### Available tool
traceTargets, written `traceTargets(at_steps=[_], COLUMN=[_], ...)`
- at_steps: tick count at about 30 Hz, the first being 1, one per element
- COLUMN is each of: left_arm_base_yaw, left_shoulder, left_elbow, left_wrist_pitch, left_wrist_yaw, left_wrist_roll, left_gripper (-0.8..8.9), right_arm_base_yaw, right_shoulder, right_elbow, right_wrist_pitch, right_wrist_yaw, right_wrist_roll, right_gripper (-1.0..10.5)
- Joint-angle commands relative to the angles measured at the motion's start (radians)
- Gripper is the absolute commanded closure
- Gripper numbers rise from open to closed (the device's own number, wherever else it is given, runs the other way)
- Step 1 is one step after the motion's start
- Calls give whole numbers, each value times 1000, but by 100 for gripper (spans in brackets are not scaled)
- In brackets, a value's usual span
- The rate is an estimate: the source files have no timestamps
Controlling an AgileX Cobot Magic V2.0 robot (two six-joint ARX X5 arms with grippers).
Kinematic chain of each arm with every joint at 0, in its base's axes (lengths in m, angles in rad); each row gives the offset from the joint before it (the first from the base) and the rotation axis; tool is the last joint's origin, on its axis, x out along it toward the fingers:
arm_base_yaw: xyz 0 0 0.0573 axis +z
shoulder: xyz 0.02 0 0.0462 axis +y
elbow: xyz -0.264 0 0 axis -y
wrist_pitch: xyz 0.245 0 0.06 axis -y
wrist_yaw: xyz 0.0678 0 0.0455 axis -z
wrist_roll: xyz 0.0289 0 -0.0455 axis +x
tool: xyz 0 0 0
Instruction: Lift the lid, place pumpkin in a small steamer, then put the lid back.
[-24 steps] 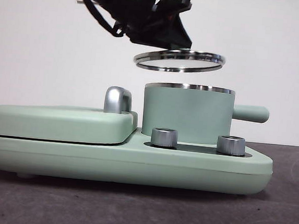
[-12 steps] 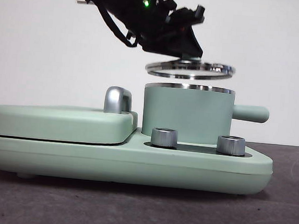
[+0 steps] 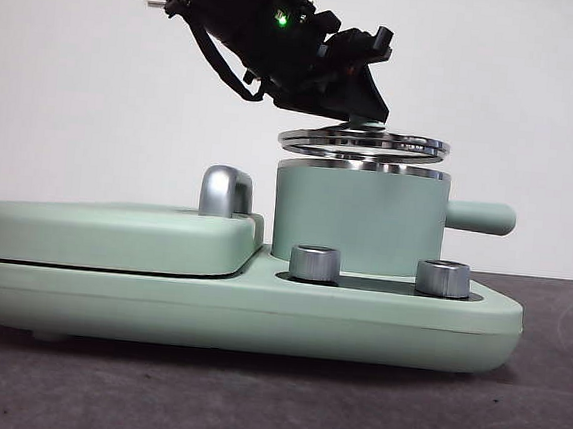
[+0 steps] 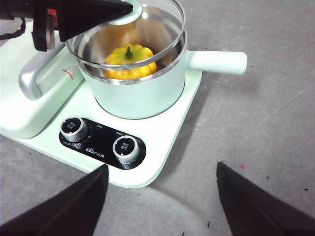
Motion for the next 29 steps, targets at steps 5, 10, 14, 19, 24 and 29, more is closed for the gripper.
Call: traceTargets(at_steps=[5,10,14,19,24,29], left_arm_base_yaw=[-10,-10,-15,-16,-14,-14], left_shoulder=[10,26,34,56,67,65], left_elbow=[36,36,36,36,36,37], left_wrist_pitch=[34,34,34,34,34,33], left_wrist_yaw=[6,6,6,21,21,6], left_wrist_roll=[6,5,3,3,37,45], left_gripper=[798,798,798,798,798,798], right_arm_base_yaw=[6,6,6,6,6,6], right_shoulder=[4,4,4,4,4,4], right_elbow=[2,2,2,2,2,2], right_wrist_pitch=[-11,-11,-11,-11,-11,-12], right_wrist_yaw=[3,3,5,25,27,31], right_wrist_roll=[8,6,5,5,5,6], right_gripper=[610,610,610,610,610,610])
